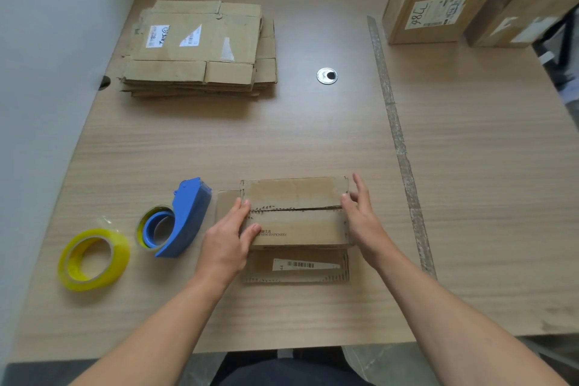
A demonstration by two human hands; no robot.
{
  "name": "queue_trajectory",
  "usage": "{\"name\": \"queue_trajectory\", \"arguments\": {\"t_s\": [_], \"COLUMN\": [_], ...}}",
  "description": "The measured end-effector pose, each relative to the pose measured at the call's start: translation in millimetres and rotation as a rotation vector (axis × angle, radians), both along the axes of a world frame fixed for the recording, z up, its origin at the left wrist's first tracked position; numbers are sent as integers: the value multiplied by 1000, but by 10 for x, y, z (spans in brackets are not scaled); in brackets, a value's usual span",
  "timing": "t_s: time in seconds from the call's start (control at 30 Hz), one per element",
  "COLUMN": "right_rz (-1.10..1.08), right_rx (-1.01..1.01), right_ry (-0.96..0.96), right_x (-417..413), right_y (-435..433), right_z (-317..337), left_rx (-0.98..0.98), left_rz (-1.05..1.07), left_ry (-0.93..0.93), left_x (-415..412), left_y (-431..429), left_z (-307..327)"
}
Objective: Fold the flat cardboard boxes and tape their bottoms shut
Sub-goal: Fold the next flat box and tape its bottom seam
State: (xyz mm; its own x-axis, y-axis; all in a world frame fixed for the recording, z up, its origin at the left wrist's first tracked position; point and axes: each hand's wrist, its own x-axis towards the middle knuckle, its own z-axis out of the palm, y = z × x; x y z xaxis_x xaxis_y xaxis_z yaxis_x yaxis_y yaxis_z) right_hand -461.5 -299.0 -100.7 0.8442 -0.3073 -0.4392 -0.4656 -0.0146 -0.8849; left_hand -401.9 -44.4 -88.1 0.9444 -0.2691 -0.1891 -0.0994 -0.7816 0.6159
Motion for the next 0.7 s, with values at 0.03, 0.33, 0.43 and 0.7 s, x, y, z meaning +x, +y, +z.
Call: {"name": "queue_trajectory", "arguments": {"t_s": [0.03, 0.33, 0.43, 0.7], "right_rz": [-44, -43, 63, 611], "right_rx": [114, -63, -348, -1113], "right_ry": [-12, -82, -80, -179], "right_x": [-57, -182, -172, -35], "right_y": [-42, -20, -19, 204], "right_z": [-12, -49, -47, 95], "left_rx": [-8, 4, 24, 27], "left_rz": [9, -16, -26, -17], "left_ry": [5, 32, 17, 20], "left_x": [-6, 13, 23, 6], "left_y": [-1, 19, 25, 8], "left_z": [1, 4, -6, 19]}}
